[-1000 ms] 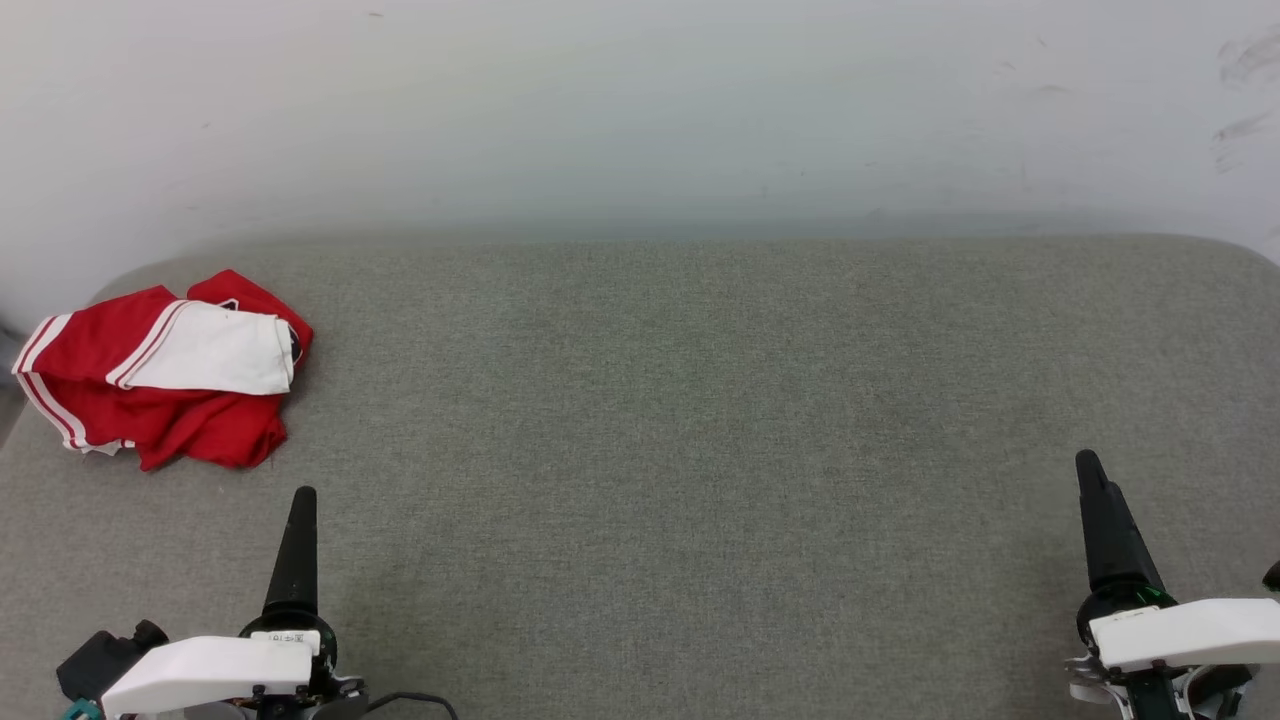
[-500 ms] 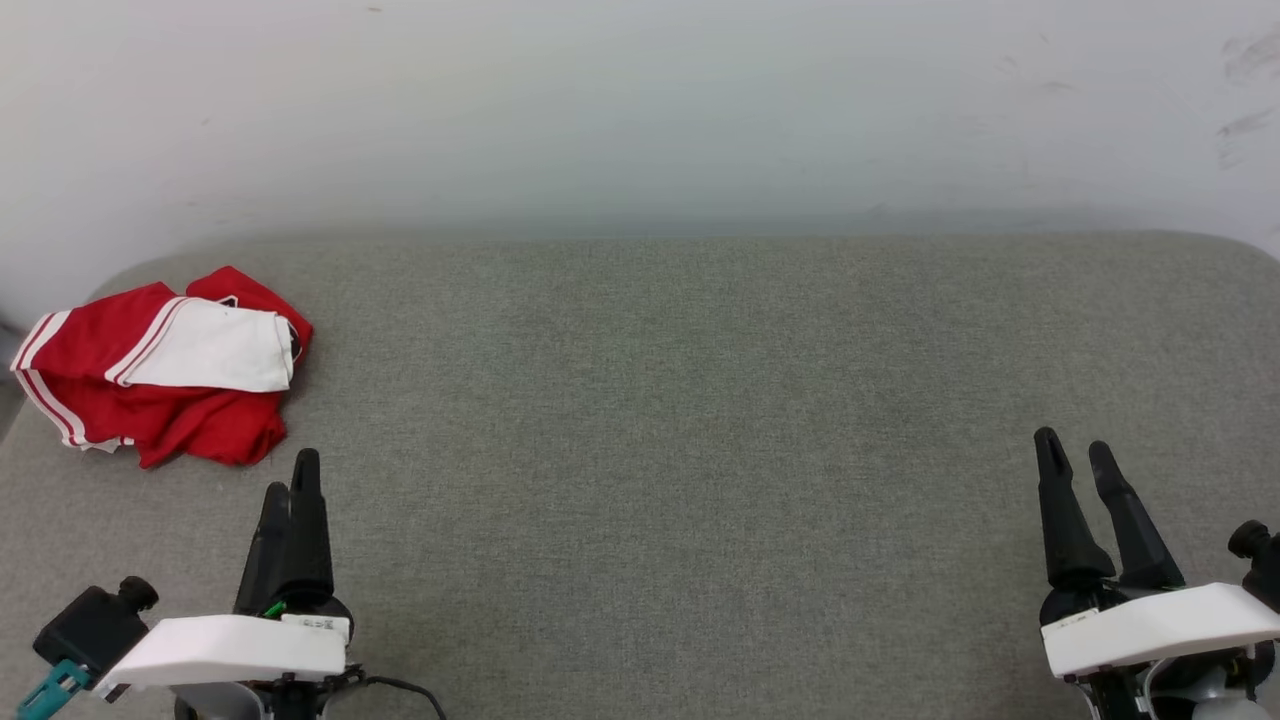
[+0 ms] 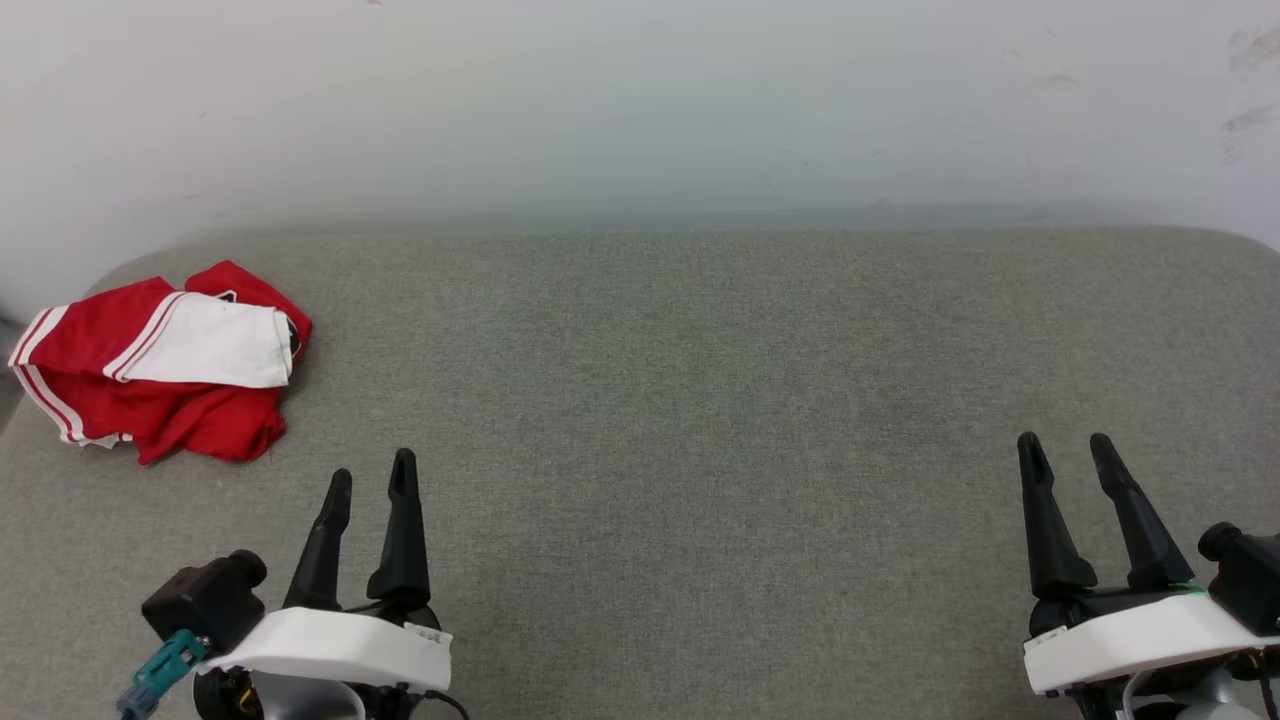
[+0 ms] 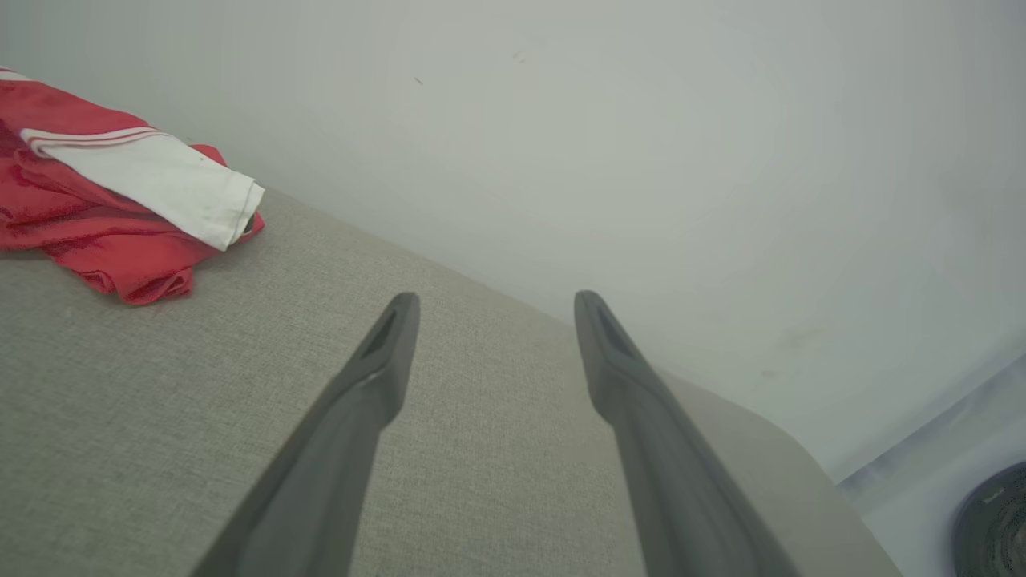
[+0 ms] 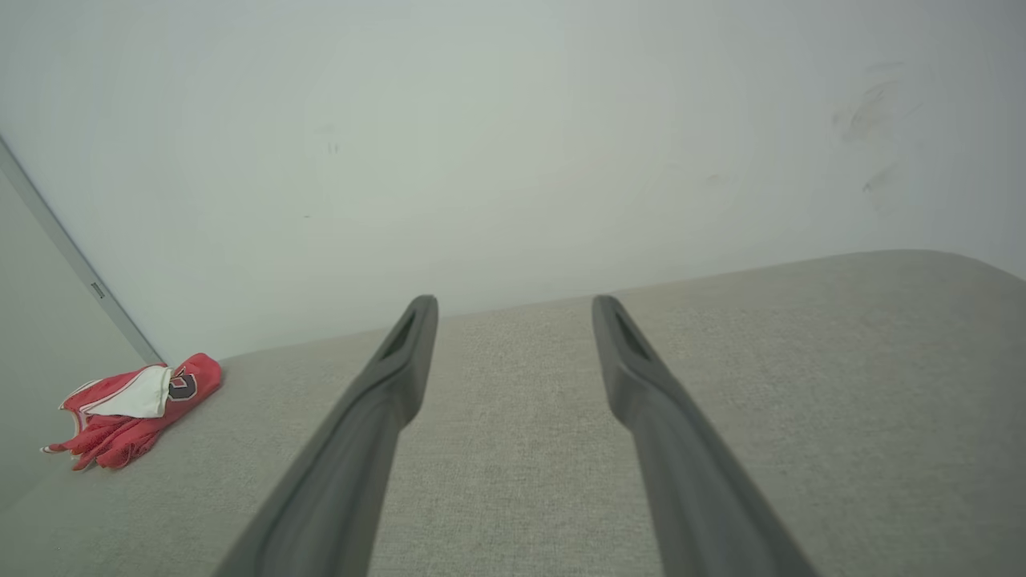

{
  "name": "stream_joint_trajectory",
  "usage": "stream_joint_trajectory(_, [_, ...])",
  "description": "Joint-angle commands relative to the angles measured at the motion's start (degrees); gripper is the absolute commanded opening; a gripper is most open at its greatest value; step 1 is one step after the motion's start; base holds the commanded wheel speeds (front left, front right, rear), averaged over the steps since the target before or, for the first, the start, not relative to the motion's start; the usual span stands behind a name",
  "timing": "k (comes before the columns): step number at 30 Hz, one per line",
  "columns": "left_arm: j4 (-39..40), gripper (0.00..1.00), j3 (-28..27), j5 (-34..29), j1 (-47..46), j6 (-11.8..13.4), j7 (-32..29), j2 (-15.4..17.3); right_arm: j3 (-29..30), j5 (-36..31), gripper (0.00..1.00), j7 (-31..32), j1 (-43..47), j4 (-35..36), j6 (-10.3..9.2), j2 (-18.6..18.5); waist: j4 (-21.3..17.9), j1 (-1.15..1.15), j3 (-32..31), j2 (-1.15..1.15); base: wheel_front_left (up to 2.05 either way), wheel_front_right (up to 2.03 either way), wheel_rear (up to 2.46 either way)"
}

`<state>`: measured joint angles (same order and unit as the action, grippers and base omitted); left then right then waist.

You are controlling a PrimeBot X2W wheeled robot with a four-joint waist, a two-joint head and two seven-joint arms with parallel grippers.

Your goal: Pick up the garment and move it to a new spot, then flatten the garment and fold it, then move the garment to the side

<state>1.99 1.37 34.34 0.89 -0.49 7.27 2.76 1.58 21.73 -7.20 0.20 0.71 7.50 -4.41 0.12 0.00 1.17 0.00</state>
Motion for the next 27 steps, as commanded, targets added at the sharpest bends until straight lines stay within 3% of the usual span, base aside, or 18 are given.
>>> stream_joint_trajectory(1, [0.7, 1.00, 0.9, -2.7, 0.0, 0.3, 0.7, 0.1, 0.4, -2.4, 1.00, -0.7, 0.4, 0.7, -0.01, 0.2, 0.0, 0.00, 0.1, 0.00, 0.00, 0.00, 0.00])
stream_joint_trajectory(9, [-0.9, 1.00, 4.8, -10.4, 0.4, 3.4, 1.8, 1.3, 1.0, -7.9, 1.00, -1.9, 1.0, 0.2, -0.01, 1.0, -0.1, 0.00, 0.1, 0.00, 0.00, 0.00, 0.00])
stream_joint_trajectory(27, [-1.6, 1.00, 12.0, -19.8, -0.2, 9.8, 4.3, 4.8, 1.7, -17.4, 1.00, -4.4, 1.6, 0.4, -0.01, 1.6, -0.4, 0.00, 0.7, 0.00, 0.00, 0.00, 0.00])
